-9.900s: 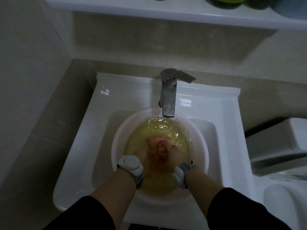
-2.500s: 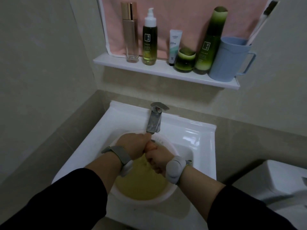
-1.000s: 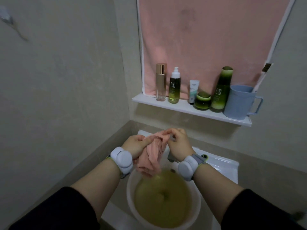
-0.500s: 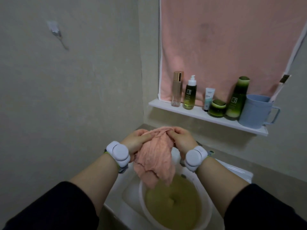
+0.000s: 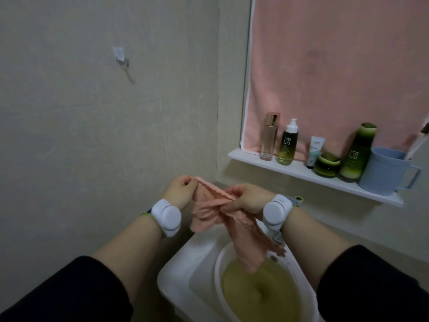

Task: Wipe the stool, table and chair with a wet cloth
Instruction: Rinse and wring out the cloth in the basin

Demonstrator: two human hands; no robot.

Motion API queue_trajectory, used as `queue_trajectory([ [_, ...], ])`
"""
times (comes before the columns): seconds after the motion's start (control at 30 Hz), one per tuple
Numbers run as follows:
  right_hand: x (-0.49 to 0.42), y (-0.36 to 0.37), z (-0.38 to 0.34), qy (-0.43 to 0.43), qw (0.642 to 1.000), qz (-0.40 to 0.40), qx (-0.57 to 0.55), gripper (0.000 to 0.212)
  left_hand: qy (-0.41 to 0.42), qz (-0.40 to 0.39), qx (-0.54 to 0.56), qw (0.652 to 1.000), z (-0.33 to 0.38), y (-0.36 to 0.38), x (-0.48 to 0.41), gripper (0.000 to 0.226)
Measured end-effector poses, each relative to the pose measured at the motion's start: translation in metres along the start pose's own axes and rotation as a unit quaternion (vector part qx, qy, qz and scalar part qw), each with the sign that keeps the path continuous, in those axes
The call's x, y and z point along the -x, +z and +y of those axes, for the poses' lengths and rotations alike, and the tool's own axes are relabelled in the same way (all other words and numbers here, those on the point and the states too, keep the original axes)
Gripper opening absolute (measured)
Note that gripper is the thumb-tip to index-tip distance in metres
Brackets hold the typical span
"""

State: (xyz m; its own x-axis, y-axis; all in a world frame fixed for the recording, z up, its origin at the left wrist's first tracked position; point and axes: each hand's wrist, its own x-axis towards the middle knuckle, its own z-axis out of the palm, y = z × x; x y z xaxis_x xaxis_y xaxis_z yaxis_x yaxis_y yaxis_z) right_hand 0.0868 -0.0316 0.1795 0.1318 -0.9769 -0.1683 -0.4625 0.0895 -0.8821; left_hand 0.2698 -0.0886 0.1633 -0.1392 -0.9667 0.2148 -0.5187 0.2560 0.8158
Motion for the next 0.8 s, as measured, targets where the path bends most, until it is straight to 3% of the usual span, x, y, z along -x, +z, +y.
queue_trajectory([
  [0.13,-0.001,0.006,-0.004,-0.012,0.994,0.018,-0.107,0.004,0.0,0.056,0.016,0.998,0.002,-0.014,-0.004,0.033],
  [0.2,-0.003,0.014,-0.008,-0.014,0.988,0.012,-0.152,0.011,0.0,0.073,0.019,0.997,0.001,-0.02,-0.006,0.035],
  [0.33,-0.008,0.025,-0.015,-0.015,0.975,0.021,-0.222,0.016,-0.003,0.052,0.048,0.998,0.008,-0.027,-0.005,0.032],
  [0.4,-0.015,0.032,-0.02,-0.021,0.969,0.05,-0.24,0.015,-0.036,0.037,0.117,0.992,0.016,-0.029,-0.003,0.034],
  [0.53,-0.025,0.046,-0.029,-0.027,0.95,0.118,-0.289,0.023,-0.15,-0.079,0.343,0.924,0.027,-0.026,0.001,0.02],
  [0.63,-0.035,0.061,-0.042,-0.04,0.92,0.143,-0.362,0.017,-0.135,-0.153,0.413,0.888,0.025,-0.014,0.002,0.023],
  [0.8,-0.042,0.073,-0.047,-0.042,0.925,0.147,-0.349,0.01,-0.131,-0.108,0.398,0.901,0.027,-0.004,0.003,0.047],
])
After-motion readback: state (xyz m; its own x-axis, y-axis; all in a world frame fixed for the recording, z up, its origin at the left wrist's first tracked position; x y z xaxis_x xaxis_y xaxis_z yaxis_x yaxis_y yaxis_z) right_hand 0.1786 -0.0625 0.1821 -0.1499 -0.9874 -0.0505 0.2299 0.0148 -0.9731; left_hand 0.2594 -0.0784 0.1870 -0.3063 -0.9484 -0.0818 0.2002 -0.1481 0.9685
